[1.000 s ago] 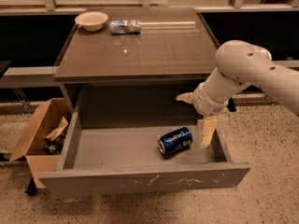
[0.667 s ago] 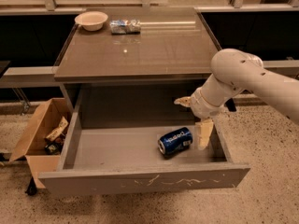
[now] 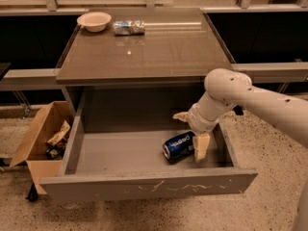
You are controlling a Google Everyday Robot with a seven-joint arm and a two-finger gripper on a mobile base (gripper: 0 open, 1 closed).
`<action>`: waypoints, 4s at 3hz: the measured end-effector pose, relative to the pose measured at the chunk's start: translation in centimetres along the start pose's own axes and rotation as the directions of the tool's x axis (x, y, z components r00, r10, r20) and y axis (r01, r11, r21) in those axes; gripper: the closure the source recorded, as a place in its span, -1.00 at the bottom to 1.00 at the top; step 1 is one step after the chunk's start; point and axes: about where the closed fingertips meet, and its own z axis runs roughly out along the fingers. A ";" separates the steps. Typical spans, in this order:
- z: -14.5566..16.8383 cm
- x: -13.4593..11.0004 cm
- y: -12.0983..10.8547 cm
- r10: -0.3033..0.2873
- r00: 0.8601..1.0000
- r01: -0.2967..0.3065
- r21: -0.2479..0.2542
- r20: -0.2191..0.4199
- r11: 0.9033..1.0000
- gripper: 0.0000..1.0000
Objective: Pick pepsi can from top drawer and place on counter
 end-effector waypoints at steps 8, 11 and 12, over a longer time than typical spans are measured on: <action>-21.4 -3.3 -8.9 0.110 0.990 -0.135 0.395 0.085 0.909 1.00; -25.4 -0.6 -18.6 0.297 0.889 -0.432 0.422 0.349 0.797 1.00; -23.4 0.2 -20.2 0.352 0.856 -0.489 0.371 0.378 0.789 1.00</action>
Offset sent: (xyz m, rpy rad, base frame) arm -0.0022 0.0010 -0.0208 0.0340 0.0308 -0.0428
